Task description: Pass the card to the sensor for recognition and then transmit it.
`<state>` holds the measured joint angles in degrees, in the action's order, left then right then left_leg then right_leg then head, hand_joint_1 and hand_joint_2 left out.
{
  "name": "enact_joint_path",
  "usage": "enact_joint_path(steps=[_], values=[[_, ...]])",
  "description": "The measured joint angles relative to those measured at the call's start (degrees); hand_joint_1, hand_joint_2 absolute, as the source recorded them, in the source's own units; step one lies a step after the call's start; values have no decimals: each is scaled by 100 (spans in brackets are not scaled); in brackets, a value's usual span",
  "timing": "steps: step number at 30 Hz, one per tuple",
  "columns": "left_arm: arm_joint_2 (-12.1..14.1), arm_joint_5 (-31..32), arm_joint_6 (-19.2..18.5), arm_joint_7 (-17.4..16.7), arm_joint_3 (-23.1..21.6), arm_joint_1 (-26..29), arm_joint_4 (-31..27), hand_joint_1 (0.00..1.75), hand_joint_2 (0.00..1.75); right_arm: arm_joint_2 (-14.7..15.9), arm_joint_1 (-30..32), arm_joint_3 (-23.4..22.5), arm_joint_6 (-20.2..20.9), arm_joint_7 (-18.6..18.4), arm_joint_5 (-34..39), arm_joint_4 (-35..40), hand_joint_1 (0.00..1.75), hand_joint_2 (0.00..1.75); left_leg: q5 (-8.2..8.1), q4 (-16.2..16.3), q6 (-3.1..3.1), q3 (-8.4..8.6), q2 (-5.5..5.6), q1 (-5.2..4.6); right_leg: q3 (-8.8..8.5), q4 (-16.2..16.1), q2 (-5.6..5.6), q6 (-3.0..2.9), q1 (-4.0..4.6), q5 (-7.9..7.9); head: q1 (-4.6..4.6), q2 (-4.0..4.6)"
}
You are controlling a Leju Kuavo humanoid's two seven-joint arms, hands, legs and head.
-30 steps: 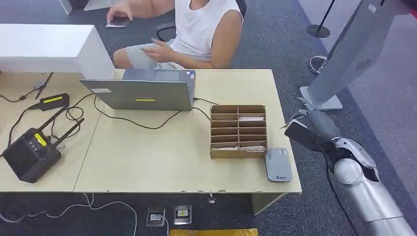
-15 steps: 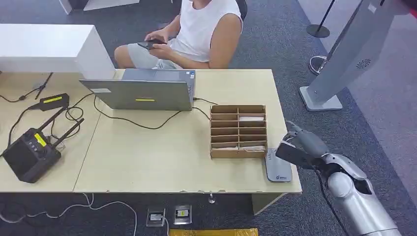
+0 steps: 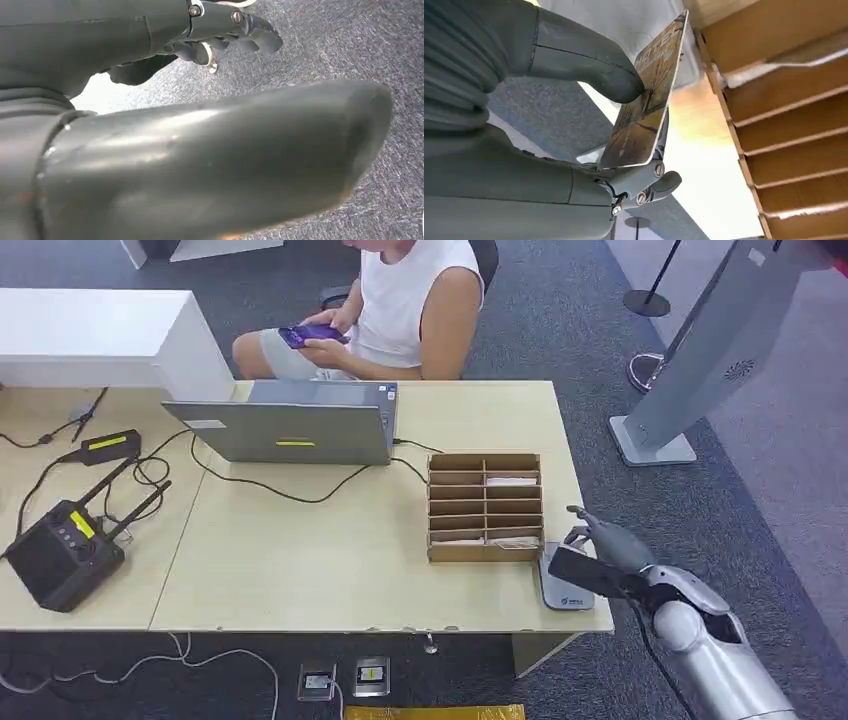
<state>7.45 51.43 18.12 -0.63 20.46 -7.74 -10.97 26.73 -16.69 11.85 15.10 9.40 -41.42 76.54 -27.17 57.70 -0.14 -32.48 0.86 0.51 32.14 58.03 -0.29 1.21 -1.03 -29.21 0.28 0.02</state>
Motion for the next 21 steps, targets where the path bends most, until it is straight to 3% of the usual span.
enact_joint_path(steps=[21], values=[[-41, 39, 9, 0, 13, 0, 2, 0, 0, -20, -85, -7, -402, 334, -105, -778, 175, 175, 0, 0, 0, 20, -12, 2, -13, -1, 13, -3, 1, 3, -2, 0]])
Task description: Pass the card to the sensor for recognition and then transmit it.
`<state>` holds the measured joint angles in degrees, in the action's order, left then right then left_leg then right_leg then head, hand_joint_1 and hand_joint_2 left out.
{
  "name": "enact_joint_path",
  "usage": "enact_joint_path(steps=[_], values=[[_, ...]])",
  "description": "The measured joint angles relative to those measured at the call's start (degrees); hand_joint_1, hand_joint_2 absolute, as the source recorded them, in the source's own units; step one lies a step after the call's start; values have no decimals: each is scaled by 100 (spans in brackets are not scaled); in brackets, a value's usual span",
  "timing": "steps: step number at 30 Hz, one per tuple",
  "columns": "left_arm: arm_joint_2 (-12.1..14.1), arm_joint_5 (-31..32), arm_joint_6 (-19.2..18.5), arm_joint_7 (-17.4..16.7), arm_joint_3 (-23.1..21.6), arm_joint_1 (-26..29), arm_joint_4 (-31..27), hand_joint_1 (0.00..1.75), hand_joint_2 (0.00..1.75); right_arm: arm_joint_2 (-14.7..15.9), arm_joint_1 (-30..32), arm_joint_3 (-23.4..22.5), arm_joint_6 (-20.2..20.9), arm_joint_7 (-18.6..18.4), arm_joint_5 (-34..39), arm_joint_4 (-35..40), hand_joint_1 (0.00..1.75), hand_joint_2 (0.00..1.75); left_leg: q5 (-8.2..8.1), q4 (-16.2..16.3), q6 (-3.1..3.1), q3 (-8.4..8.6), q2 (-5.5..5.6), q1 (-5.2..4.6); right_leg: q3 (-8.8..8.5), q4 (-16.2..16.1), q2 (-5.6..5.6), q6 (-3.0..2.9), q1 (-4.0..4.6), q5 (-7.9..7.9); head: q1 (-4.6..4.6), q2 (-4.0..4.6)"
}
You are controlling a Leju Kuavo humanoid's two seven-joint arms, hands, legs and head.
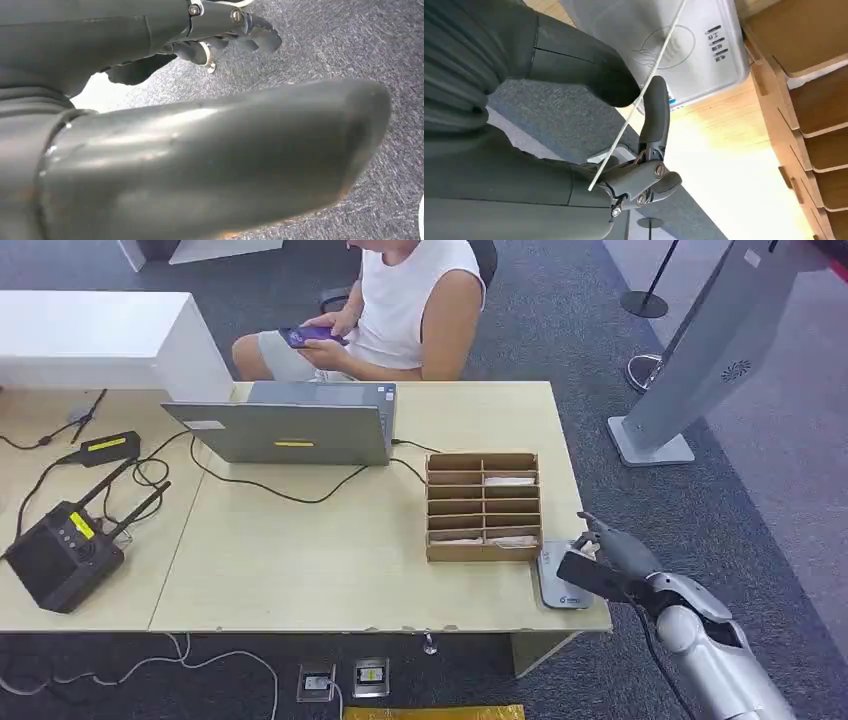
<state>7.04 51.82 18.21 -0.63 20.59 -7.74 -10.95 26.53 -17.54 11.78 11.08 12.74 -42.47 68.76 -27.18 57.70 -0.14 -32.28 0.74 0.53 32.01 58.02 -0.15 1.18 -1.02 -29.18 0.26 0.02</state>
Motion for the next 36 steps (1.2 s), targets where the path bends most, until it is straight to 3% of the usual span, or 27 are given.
enact_joint_path(steps=[9, 22, 36], values=[[-15, 74, 9, 0, 0, 0, -2, 0, 0, -6, -187, -118, -136, 7, -31, -59, 175, 175, 1, 0, 0, -8, 1, 1, 3, 1, -2, -1, 1, 1, 2, 0], [-24, 201, 28, 63, 2, -2, -2, 0, 0, 26, -1447, -289, -332, 61, -260, -155, 175, 175, 2, 1, 0, -13, 1, 1, 9, 2, -2, -1, 1, 3, 2, 0], [-24, 485, -85, 166, 0, -94, -7, 0, 0, -151, -2320, -72, -352, 116, -453, -157, 175, 175, 2, 0, 0, -19, 4, 1, 9, 3, -7, -1, 1, 2, 2, 0]])
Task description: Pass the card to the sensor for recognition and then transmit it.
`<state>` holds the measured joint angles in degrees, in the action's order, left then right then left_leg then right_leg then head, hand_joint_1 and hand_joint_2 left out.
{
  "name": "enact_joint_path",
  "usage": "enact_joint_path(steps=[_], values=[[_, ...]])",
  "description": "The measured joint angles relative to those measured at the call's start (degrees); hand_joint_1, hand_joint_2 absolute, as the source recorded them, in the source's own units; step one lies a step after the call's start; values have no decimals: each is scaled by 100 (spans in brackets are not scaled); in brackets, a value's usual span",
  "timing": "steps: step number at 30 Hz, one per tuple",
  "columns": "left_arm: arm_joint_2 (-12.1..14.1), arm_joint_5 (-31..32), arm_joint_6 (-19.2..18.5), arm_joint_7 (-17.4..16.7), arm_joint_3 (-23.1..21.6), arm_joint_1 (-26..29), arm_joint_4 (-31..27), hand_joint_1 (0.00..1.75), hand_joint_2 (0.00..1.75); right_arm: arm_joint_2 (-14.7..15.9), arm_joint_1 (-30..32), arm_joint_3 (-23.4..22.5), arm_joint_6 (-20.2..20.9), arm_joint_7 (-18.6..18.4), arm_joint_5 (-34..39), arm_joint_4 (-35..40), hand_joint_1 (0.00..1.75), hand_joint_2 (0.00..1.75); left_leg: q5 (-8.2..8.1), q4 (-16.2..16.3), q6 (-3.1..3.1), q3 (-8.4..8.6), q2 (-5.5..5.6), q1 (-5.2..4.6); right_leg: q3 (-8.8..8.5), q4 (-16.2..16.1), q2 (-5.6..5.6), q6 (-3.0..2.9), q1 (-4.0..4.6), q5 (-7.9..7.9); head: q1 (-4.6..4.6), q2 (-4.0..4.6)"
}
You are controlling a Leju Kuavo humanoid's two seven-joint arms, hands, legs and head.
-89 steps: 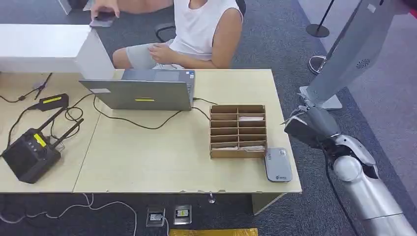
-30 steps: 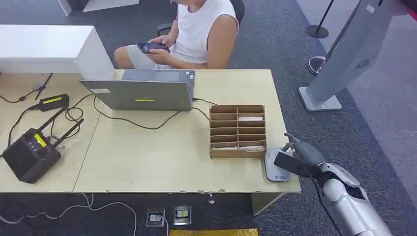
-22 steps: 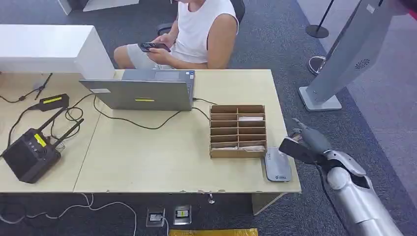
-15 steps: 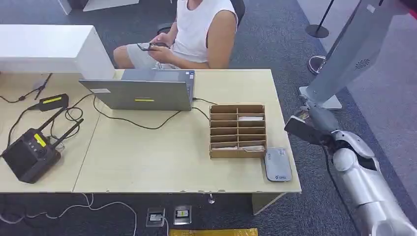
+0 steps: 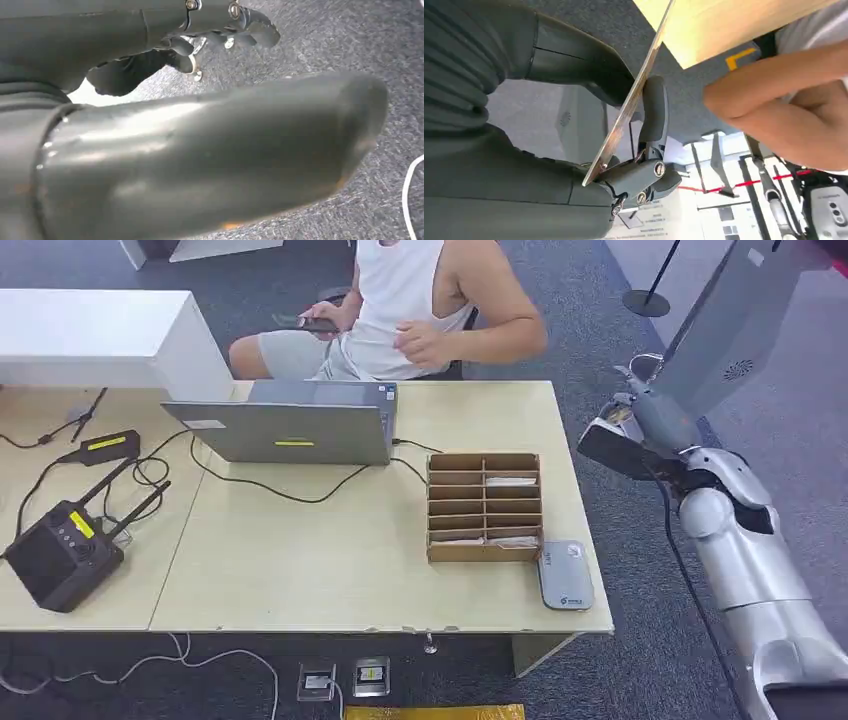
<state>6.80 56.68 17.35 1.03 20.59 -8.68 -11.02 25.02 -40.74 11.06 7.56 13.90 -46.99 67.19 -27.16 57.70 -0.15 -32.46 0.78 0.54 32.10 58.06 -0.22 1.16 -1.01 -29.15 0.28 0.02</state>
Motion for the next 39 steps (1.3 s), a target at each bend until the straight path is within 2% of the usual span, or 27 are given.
enact_joint_path(steps=[5, 12, 19, 28, 29, 30, 31, 32, 39], values=[[0, 81, -41, -9, -4, -72, -31, 0, 0, -179, -198, 164, -123, -72, -166, -53, 175, 175, 1, 0, 0, -1, 4, 2, 0, 1, -5, 0, 2, 0, 2, 0], [-9, 131, -50, -52, -13, -132, -44, 0, 0, -477, -532, 369, -851, -234, -424, -411, 175, 175, 0, 0, 0, -2, 3, 2, 2, 1, -3, -1, 2, -1, 0, 0], [-15, 131, -20, -70, -15, -134, -44, 0, 0, -898, -1069, 550, -1726, -271, -542, -1330, 175, 175, 1, 0, -1, -2, 2, 2, 2, 2, -2, -1, 3, -1, 2, 0], [-17, 131, -17, -70, -15, -137, -44, 0, 0, -1316, -1331, 758, -1963, -214, -647, -2354, 175, 175, 1, 0, -1, -3, 3, 5, 2, 2, -4, -1, 5, -1, -2, 0], [-17, 131, -17, -70, -15, -137, -44, 0, 0, -1346, -1340, 758, -1978, -208, -649, -2433, 157, 175, 1, 0, -1, -2, 3, 5, 2, 2, -3, -1, 5, -1, 0, 0], [-17, 131, -17, -70, -15, -137, -44, 0, 0, -1373, -1351, 760, -1987, -205, -647, -2499, 45, 175, 1, 0, -1, -2, 3, 5, 3, 1, -3, -1, 5, -1, 0, 0], [-17, 129, -17, -70, -15, -137, -44, 0, 0, -1401, -1360, 778, -1993, -227, -592, -2588, 45, 175, 1, 0, -1, -1, 3, 5, 2, 1, -3, -1, 5, -1, 0, 0], [-17, 122, -17, -70, -15, -137, -44, 0, 0, -1412, -1362, 819, -2009, -264, -488, -2645, 0, 175, 1, 0, -1, -2, 3, 5, 2, 1, -3, -1, 5, -1, -2, 0], [-22, 94, -17, -70, -17, -134, -44, 0, 0, -1431, -1363, 1027, -2177, -293, -262, -3003, 0, 175, 1, 1, -1, -1, 3, 5, 4, 1, -3, -1, 5, -1, -2, 0]])
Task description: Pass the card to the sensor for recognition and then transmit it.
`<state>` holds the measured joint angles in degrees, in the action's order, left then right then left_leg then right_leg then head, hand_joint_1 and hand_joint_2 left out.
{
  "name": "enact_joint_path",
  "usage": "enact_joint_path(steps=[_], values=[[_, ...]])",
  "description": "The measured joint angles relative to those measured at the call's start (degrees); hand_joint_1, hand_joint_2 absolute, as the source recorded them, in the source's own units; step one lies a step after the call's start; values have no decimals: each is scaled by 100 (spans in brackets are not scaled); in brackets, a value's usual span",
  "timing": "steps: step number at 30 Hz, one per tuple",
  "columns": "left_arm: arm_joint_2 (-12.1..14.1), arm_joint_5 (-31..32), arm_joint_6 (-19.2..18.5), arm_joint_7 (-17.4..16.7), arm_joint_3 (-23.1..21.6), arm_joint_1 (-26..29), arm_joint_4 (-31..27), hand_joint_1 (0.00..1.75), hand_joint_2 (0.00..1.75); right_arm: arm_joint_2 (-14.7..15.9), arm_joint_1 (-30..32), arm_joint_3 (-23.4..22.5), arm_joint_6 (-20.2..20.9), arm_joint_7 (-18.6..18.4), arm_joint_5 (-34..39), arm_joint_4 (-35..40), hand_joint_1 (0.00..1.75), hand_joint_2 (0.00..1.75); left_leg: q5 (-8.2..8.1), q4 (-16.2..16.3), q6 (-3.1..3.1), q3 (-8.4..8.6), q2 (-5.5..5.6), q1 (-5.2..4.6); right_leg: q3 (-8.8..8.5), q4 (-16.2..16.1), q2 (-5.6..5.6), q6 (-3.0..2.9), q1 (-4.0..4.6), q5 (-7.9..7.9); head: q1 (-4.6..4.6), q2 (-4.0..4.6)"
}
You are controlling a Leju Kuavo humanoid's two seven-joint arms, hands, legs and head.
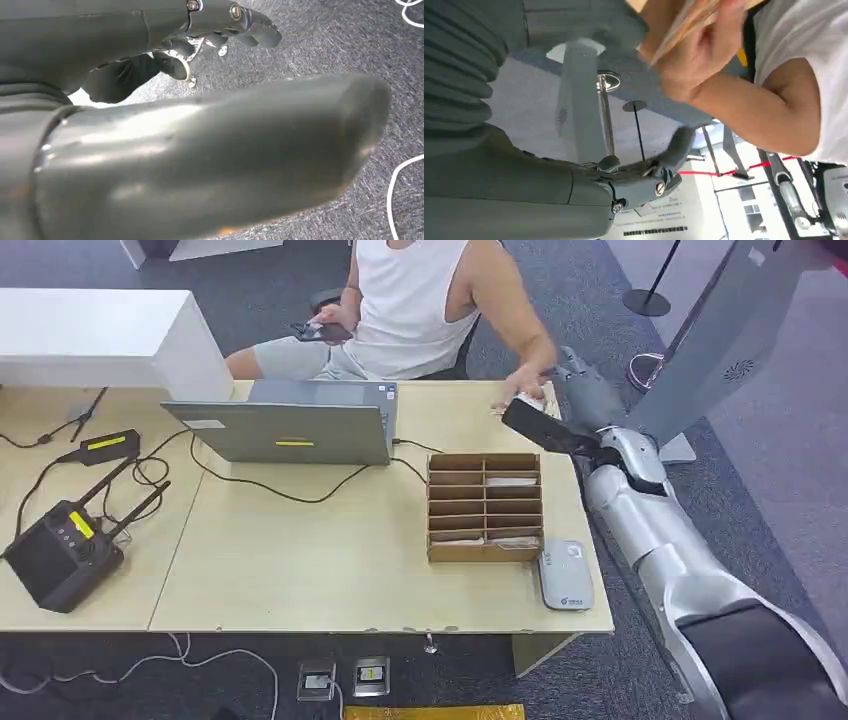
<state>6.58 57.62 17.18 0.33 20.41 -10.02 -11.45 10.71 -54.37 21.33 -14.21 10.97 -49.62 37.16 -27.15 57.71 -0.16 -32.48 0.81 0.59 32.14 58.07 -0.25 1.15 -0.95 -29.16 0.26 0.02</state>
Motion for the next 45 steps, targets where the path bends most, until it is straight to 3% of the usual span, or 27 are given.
enact_joint_path(steps=[8, 16, 21, 24, 30, 45], values=[[0, -26, 2, 0, 0, 8, 0, 0, 0, 79, 53, 46, 158, 109, 641, -53, 0, 175, 0, 1, 0, 1, -2, 0, 3, 0, 4, 0, 0, 0, 2, 0], [0, -173, 48, 64, 2, 71, 4, 0, 0, 416, 531, -271, 1491, 234, 2705, 1201, 0, 175, 0, 2, 0, 2, -2, -1, 4, -2, 4, 0, -1, 0, 2, 0], [7, -271, 103, 142, 2, 139, 11, 0, 0, 745, 1038, -570, 2089, -41, 3401, 2575, 0, 175, -1, 1, 0, 0, -1, 0, 4, -3, 1, 0, 0, -1, 0, 0], [9, -311, 124, 142, 2, 187, 11, 0, 0, 920, 1368, -741, 2236, -157, 3576, 3476, 0, 175, -5, 1, -5, 0, -6, 0, 8, -3, 6, -1, 0, -1, 4, 0], [15, -393, 151, 142, 4, 231, 11, 0, 0, 1108, 2028, -979, 2585, -247, 3803, 4536, 0, 175, -6, 0, -6, 1, -12, 2, 8, -3, 11, -2, 1, -1, 7, 0], [24, -376, 138, 116, 9, 231, 11, 0, 0, 1132, 3215, -1069, 3169, -612, 2894, 5735, 0, 175, -6, -1, -6, 0, -11, 7, 3, -3, 11, -3, 6, -2, 0, 0]])
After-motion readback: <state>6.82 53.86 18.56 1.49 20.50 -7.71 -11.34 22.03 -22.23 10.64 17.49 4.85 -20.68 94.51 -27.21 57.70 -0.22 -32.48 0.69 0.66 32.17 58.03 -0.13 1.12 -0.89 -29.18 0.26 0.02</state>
